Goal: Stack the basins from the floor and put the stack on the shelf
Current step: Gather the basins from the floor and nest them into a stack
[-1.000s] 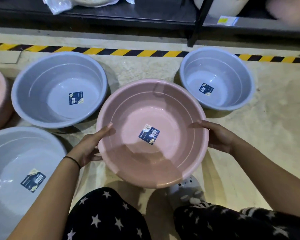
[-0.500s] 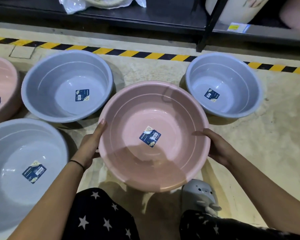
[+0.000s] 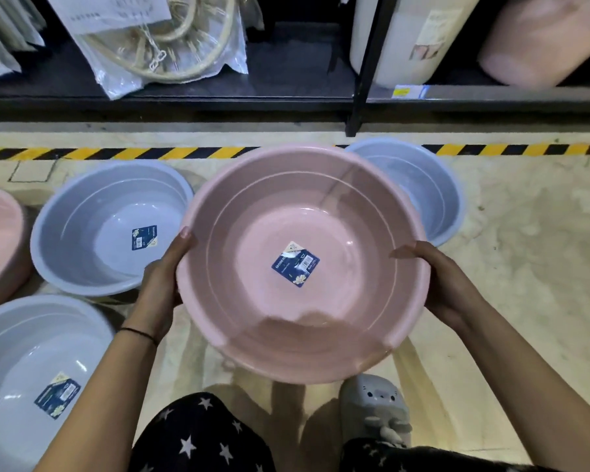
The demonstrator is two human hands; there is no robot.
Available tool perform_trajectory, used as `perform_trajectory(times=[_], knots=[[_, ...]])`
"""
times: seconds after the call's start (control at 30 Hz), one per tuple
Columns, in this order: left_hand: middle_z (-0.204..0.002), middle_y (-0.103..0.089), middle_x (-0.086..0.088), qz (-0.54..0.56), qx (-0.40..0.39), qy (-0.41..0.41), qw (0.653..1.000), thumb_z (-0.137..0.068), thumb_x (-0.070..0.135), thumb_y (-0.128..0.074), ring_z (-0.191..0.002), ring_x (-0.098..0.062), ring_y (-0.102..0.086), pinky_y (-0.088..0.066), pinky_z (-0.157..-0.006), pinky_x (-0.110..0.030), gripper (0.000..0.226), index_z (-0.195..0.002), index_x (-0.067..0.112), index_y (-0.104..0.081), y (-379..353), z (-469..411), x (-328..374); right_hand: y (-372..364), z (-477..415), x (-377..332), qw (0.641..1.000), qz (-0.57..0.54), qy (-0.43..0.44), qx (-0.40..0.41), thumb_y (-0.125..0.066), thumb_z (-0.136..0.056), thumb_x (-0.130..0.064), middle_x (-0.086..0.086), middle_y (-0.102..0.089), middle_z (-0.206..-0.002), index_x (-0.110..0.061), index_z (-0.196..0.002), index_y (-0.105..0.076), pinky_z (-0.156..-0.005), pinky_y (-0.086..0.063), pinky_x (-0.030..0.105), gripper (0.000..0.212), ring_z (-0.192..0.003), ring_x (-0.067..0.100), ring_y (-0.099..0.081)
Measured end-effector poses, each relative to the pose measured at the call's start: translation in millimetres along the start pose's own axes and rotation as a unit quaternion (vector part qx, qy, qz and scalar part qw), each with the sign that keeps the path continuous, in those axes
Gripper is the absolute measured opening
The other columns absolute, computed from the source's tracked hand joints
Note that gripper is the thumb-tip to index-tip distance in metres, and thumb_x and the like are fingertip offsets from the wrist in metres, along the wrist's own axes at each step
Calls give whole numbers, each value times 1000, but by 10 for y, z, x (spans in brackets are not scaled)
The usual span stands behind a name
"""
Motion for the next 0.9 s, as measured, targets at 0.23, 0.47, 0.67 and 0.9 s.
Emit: perform_trajectory(times=[0.23,0.47,0.67,0.9], knots=[[-124,-56,-3,28,-138,-47,989,-72,70,-70,-111,-28,-56,-31,-116,-61,61,-108,20,-69,-894,-280,806,531,-6,-839,992,-66,103,33,-59,-87,-33,7,-73,-113,-17,-122,-67,-81,-57,40,39,-100,28,-70],[-123,-72,-14,-44,-138,-48,988,-75,58,-69,-118,-37,-65,-46,-107,-56,59,-116,15,-73,-1909,-723,1103,1158,-369,-1398,981,-87,159,69,-50,-94,-28,5,-73,-108,-17,-130,-62,-77,-56,35,39,-96,24,-69],[-125,-73,-8,-67,-135,-26,988,-83,61,-62,-121,-32,-64,-46,-108,-52,63,-126,15,-69,-2529,-1130,930,1682,-802,-1354,982,-49,141,116,-53,-93,-33,7,-72,-113,-18,-131,-61,-95,-48,48,42,-105,31,-66],[-106,-77,9,-195,-194,-15,961,-101,58,-33,-98,-11,-69,-40,-106,-40,44,-111,36,-70,-2988,-1617,613,2047,-1333,-925,980,110,26,165,-53,-88,-55,1,-69,-118,-37,-104,-68,-82,-44,30,29,-103,16,-62]])
Point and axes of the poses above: each hand's wrist, its own z-axis away from the middle knuckle, its own y-axis out of the back of the hand, x = y × z, the point moved 10 cm from there along -z, towards the middle knuckle
